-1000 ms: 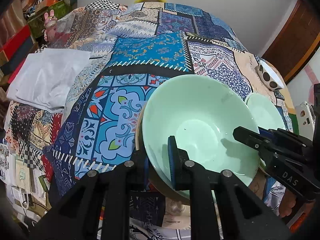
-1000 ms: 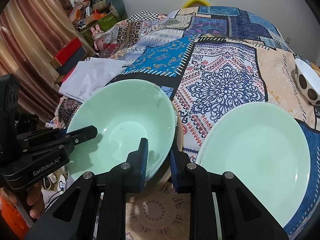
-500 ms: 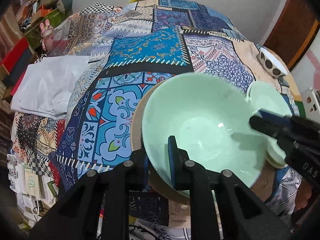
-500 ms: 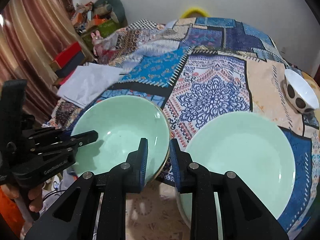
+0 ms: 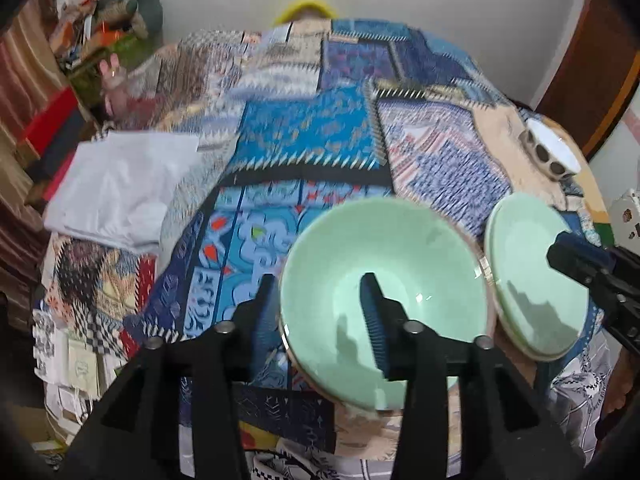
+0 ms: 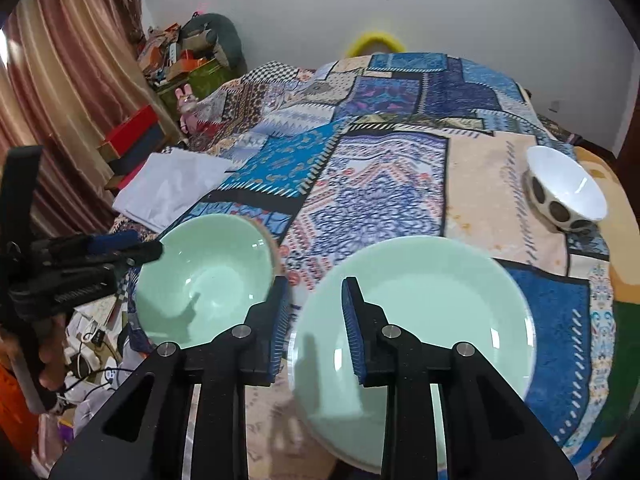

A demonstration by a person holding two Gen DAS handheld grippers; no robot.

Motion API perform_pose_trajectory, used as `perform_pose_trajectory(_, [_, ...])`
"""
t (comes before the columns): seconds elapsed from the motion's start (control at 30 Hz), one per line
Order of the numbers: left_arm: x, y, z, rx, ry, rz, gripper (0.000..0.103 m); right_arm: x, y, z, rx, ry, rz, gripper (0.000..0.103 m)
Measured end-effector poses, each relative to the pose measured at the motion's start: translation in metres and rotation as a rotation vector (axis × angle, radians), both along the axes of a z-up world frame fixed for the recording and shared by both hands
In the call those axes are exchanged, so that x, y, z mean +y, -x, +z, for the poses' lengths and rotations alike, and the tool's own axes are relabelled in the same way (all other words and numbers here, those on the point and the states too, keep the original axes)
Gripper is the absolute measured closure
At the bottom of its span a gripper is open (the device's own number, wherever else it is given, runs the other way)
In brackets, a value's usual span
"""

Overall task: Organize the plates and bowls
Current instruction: 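Lower the pale green bowl onto the bed and open both grippers, then move both grippers to the white bowl and grasp its rim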

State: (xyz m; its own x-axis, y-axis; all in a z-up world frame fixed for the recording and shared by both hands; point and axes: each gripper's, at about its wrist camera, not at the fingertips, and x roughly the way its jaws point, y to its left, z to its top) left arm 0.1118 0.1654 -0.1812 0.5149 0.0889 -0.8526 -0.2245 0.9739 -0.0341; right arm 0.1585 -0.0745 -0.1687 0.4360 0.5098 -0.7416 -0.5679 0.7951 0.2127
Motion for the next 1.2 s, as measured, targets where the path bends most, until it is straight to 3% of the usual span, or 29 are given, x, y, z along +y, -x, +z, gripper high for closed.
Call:
perform_pose_trajectory(0.33, [-0.051, -0.023, 0.050, -0.112, -0.031, -0.054, 0.033, -0.059, -0.023, 0.022, -0.064, -0.008, -0.101, 0.061])
perform_pose_trajectory(0.53, [-0.090, -0.055, 0.065, -0.145, -0.018, -0.115, 0.021, -0.103, -0.047, 0.032, -0.098, -0.012, -0.194, 0.049])
perform_pose_trajectory(0.67, [-0.115, -0.078, 0.072, -0.168, -0.021, -0.154, 0.016, -0.128, -0.066, 0.034, -0.108, -0.006, -0.257, 0.048])
perform_pose_trajectory(0.93, [-0.147, -0.130, 0.068, -0.178, -0.001, -0.201, 0.012, -0.164, -0.108, 0.023, -0.093, 0.004, -0.359, 0.048])
perform_pose_trajectory(1.2, [-0.168, -0.190, 0.039, -0.132, 0.016, -0.240, 0.011, -0.182, -0.149, -0.003, -0.086, 0.038, -0.437, 0.048])
